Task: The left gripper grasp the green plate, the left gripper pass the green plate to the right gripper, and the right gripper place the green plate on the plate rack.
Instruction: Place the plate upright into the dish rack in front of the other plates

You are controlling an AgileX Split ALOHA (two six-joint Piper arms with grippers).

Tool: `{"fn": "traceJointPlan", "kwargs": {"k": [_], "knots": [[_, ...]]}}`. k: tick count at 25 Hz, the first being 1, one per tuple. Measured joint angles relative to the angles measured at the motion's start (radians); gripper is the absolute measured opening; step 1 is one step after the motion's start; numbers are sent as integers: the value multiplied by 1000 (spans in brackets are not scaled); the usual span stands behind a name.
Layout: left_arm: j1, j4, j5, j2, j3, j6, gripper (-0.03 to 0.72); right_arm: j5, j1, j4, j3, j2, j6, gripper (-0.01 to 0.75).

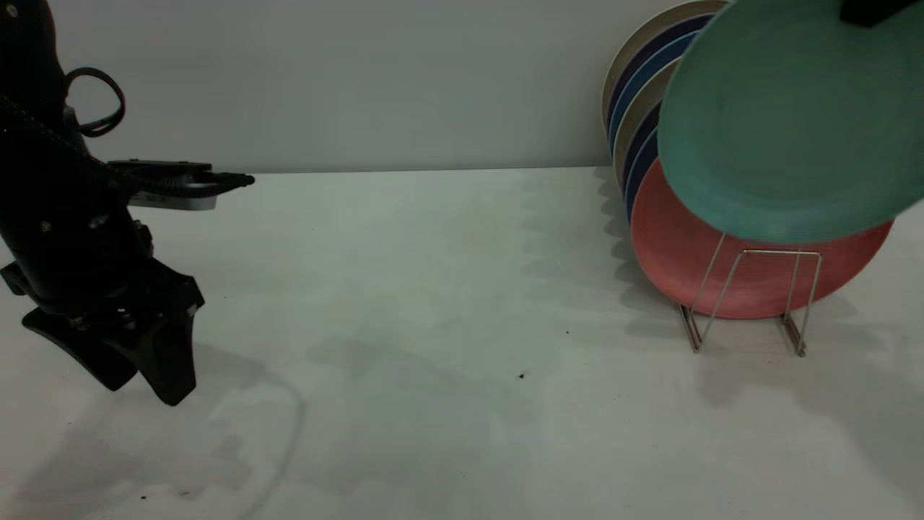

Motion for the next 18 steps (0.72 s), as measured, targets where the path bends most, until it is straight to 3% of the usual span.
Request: {"fn": "traceJointPlan", "kwargs": {"k": [18], "knots": [[0, 0, 0, 0, 0, -4, 518, 4, 0, -50, -21, 81, 11, 82]]}}
